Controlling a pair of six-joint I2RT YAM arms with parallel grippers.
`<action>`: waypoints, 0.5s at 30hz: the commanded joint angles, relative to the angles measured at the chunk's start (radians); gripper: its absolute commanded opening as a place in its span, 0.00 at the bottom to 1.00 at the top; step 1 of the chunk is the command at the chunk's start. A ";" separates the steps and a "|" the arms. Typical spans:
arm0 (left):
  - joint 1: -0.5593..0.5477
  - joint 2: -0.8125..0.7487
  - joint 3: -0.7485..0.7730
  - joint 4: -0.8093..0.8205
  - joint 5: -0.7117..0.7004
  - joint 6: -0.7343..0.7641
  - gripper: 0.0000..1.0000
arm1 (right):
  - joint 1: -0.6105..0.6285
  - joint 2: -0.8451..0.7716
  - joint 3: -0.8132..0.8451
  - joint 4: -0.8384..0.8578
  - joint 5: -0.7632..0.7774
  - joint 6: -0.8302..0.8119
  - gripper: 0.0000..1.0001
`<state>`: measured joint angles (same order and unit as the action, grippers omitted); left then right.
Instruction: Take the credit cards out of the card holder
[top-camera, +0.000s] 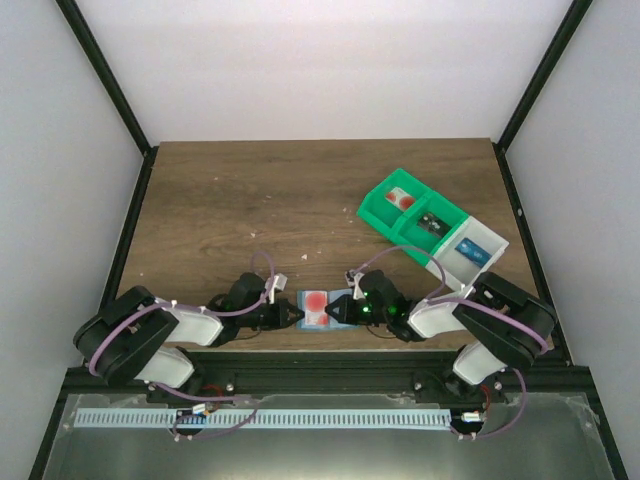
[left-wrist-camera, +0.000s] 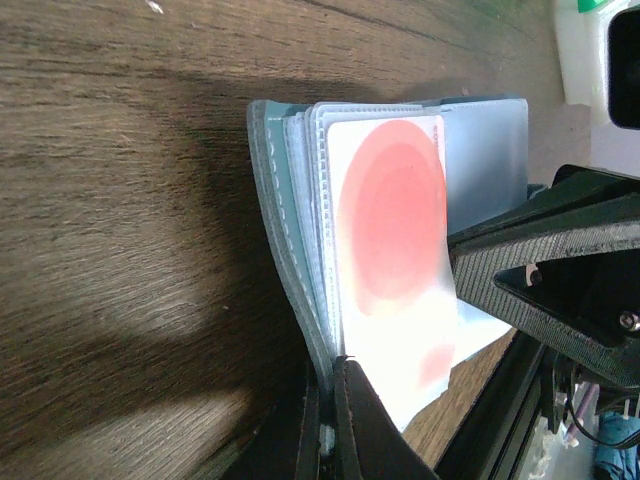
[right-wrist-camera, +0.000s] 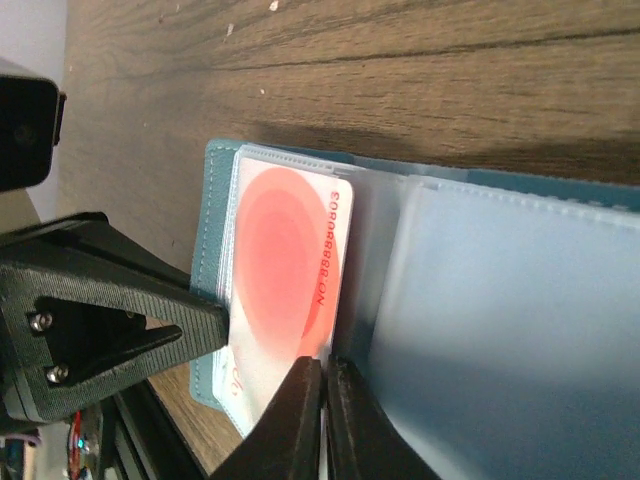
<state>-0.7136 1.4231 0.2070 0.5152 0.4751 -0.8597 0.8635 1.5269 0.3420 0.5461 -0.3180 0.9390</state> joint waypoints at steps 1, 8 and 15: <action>-0.005 0.018 -0.021 -0.018 0.006 0.011 0.00 | -0.009 0.012 -0.010 0.068 -0.020 0.006 0.01; -0.004 0.007 -0.025 -0.039 -0.019 0.010 0.00 | -0.027 -0.004 -0.034 0.091 -0.038 0.005 0.00; -0.005 -0.019 -0.031 -0.047 -0.040 0.001 0.00 | -0.053 -0.067 -0.077 0.087 -0.033 -0.005 0.00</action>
<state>-0.7136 1.4132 0.1970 0.5179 0.4671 -0.8612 0.8257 1.4986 0.2848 0.6109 -0.3481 0.9440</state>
